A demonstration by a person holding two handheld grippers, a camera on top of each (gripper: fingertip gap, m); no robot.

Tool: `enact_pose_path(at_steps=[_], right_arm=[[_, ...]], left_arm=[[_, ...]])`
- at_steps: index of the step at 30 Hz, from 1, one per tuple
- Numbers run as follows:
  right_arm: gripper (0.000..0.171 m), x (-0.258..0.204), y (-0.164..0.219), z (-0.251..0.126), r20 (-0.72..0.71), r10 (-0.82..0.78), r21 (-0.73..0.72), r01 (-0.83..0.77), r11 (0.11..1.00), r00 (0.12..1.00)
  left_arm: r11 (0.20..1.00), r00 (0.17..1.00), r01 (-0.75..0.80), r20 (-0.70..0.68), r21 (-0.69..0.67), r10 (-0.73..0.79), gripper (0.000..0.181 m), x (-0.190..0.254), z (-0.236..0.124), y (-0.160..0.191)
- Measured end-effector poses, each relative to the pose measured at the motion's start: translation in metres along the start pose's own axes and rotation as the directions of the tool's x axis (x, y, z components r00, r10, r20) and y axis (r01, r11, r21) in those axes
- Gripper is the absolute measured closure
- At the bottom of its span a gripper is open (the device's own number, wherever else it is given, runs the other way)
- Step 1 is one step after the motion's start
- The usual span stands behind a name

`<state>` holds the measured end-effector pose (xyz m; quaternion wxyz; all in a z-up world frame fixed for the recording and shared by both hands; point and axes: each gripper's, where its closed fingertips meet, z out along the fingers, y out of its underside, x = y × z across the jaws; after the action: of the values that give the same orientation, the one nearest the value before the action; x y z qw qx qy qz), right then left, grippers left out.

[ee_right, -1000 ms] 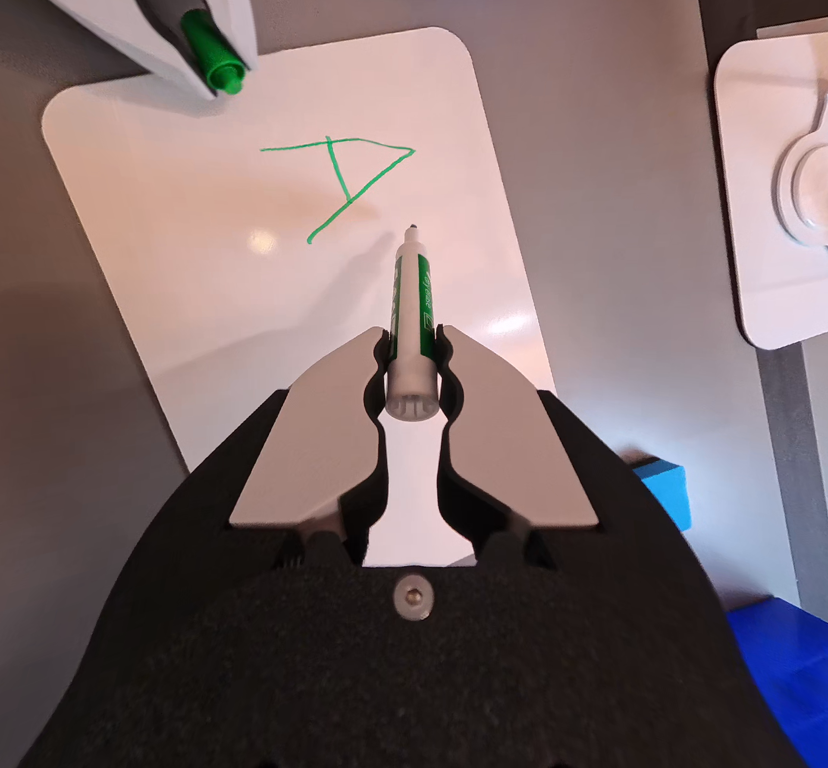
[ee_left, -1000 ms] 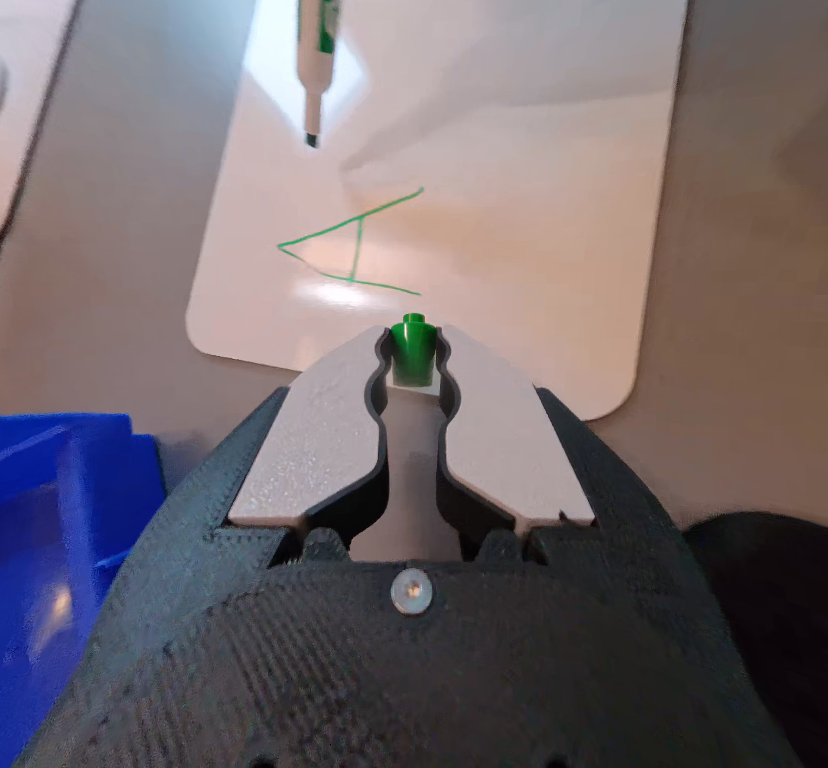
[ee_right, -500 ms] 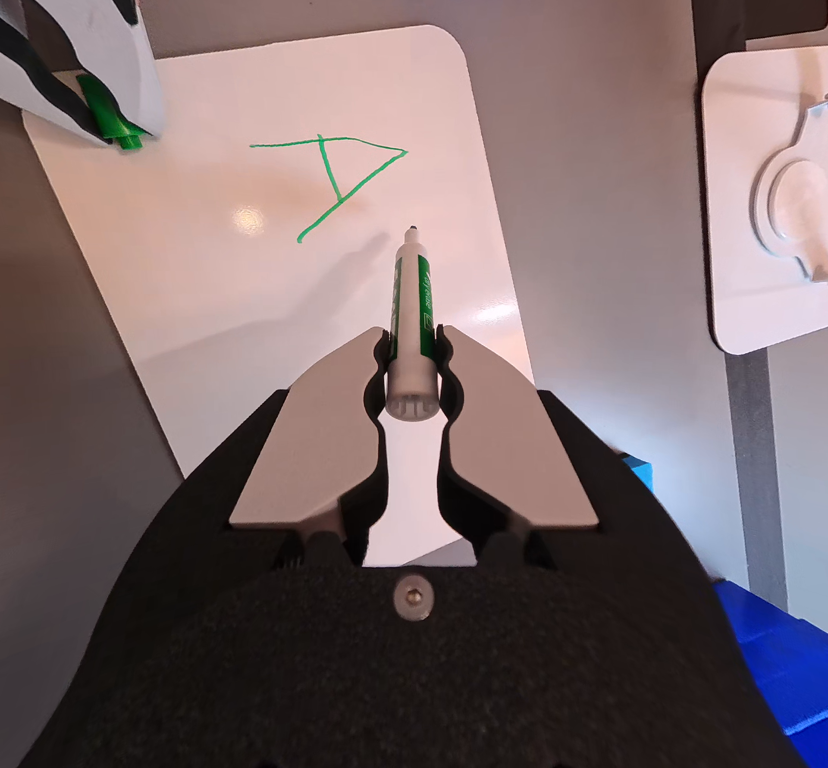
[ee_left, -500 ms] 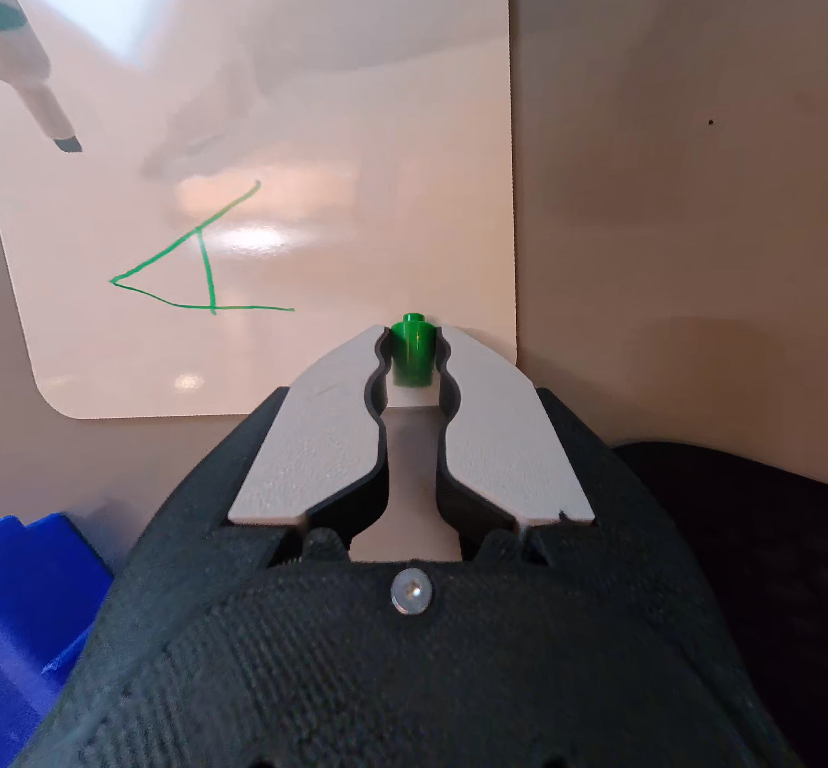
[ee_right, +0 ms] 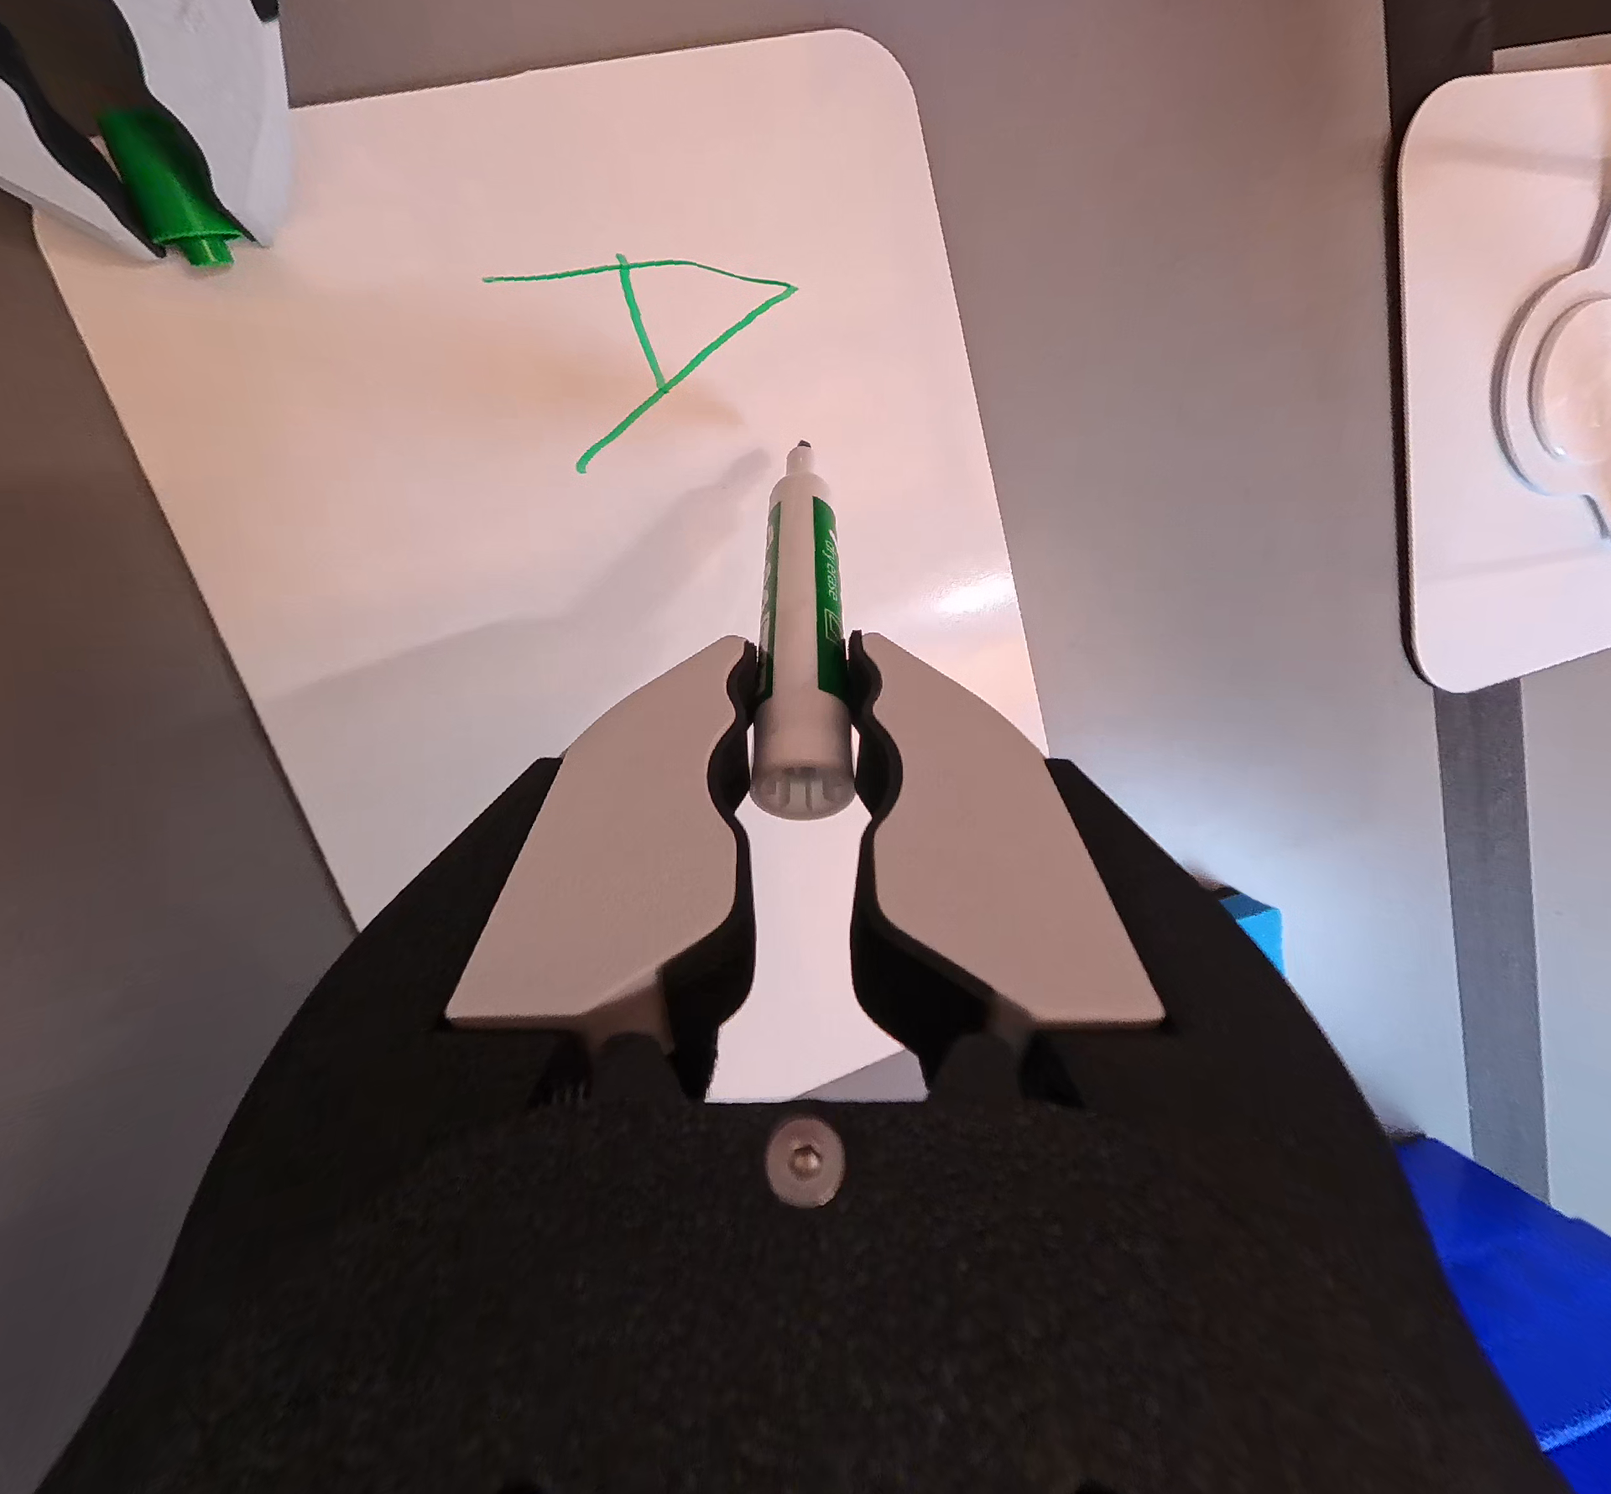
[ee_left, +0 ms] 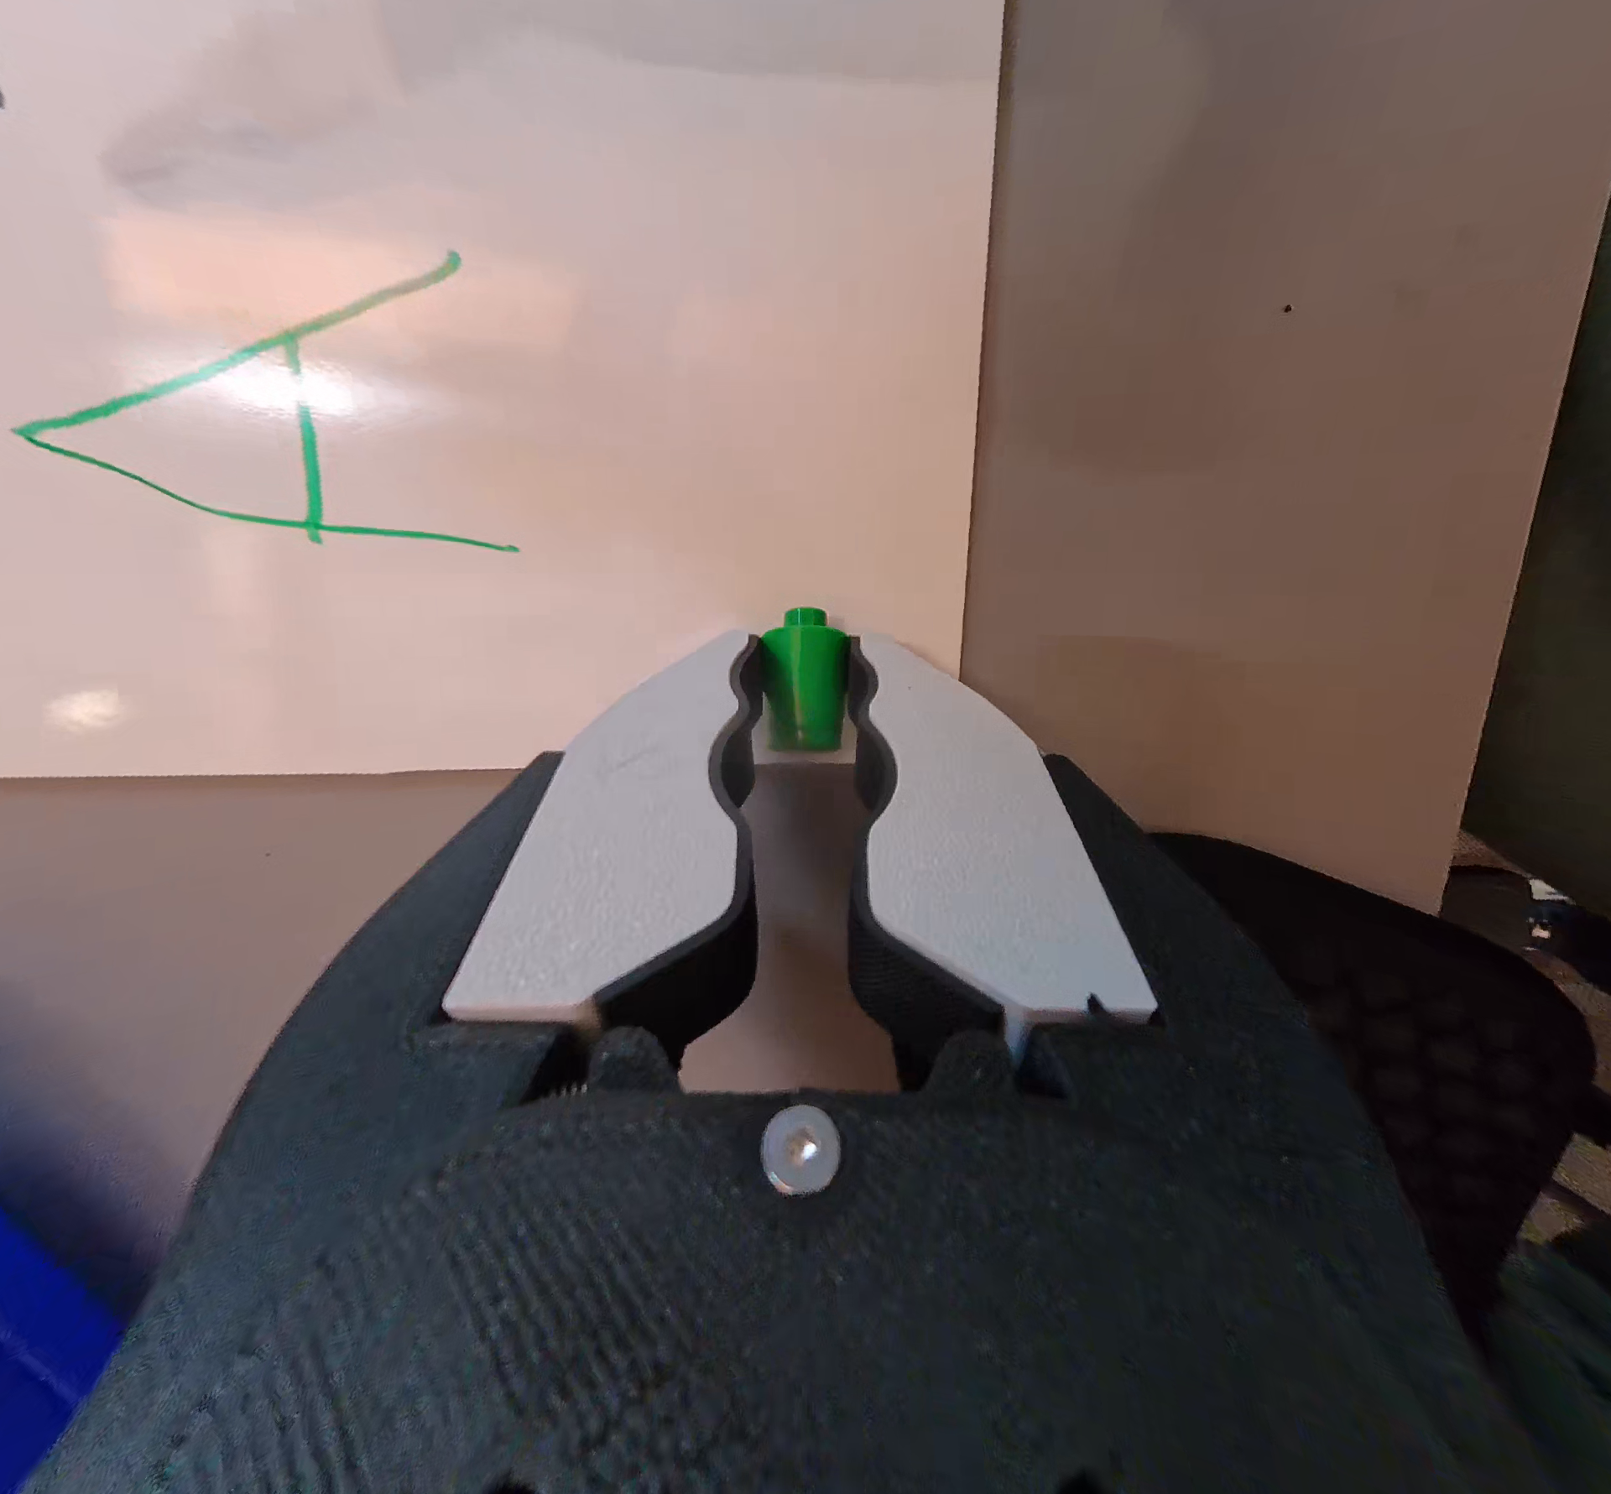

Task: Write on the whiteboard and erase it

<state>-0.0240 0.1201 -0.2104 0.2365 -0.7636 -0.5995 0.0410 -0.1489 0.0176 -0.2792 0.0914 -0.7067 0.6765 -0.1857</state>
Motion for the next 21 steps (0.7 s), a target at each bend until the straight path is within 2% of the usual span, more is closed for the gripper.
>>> enact_pose_path(at_steps=[21], right_arm=[[0.151, 0.01, 0.002, 0.015, -0.011, 0.018, -0.021, -0.018, 1.0, 1.0]], left_arm=[[1.0, 1.0, 0.0, 0.016, -0.002, 0.0, 0.162, -0.001, 0.001, -0.001]])
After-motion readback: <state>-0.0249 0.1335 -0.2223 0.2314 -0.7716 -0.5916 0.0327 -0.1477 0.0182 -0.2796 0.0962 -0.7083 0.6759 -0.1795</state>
